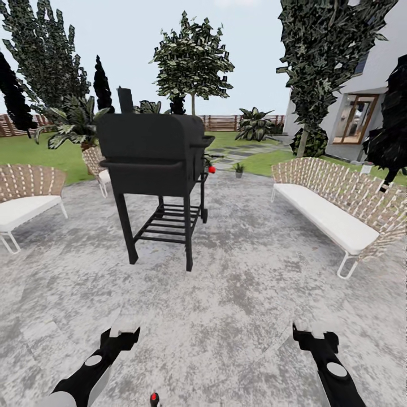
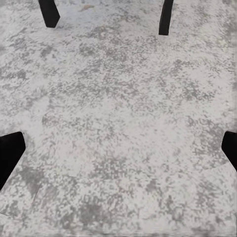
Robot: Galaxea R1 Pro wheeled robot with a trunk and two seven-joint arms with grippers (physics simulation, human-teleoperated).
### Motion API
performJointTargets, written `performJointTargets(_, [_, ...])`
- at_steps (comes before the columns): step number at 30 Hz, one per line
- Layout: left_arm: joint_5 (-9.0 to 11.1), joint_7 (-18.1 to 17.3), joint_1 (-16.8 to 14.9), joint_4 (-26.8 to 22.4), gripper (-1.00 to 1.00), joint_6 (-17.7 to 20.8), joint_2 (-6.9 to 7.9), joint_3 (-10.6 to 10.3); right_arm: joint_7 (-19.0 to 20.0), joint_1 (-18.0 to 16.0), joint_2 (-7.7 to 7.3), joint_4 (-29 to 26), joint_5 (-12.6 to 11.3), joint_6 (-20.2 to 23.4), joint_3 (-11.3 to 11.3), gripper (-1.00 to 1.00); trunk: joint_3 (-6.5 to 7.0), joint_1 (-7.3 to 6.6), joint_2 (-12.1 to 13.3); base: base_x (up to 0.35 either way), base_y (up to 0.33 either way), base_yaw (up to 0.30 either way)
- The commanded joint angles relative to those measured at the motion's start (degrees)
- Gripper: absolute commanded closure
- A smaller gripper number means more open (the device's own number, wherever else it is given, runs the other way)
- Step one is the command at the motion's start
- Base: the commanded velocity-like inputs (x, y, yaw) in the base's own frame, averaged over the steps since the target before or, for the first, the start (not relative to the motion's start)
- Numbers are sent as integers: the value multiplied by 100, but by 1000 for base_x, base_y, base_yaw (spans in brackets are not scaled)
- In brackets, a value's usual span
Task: Pick up the pesticide atomizer in the garden and spray insectifuge to fully cover both potted plants in the garden.
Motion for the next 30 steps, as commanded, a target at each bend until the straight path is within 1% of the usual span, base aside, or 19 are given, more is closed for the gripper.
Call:
performJointTargets(1, [-11, -29, -3, 5, -100, -18, -1, 23, 2, -3, 3, -6, 60, 10, -7, -100, -5, -4, -3, -268, 197, 0])
performJointTargets(7, [-14, -29, -2, 5, -100, -18, -1, 23, 10, -3, -3, -11, 60, -96, -1, -100, -5, -4, -3, -196, 203, 0])
performJointTargets(15, [-19, -45, -4, 3, -100, -12, -17, 8, 2, -3, 3, -21, 56, -138, 0, -100, -5, -4, -3, -26, 28, 0])
performJointTargets(30, [-11, -64, -2, 14, -100, -13, -4, 14, -2, -3, 5, -31, 51, -133, -8, -100, -290, 326, -604, 0, 0, 0])
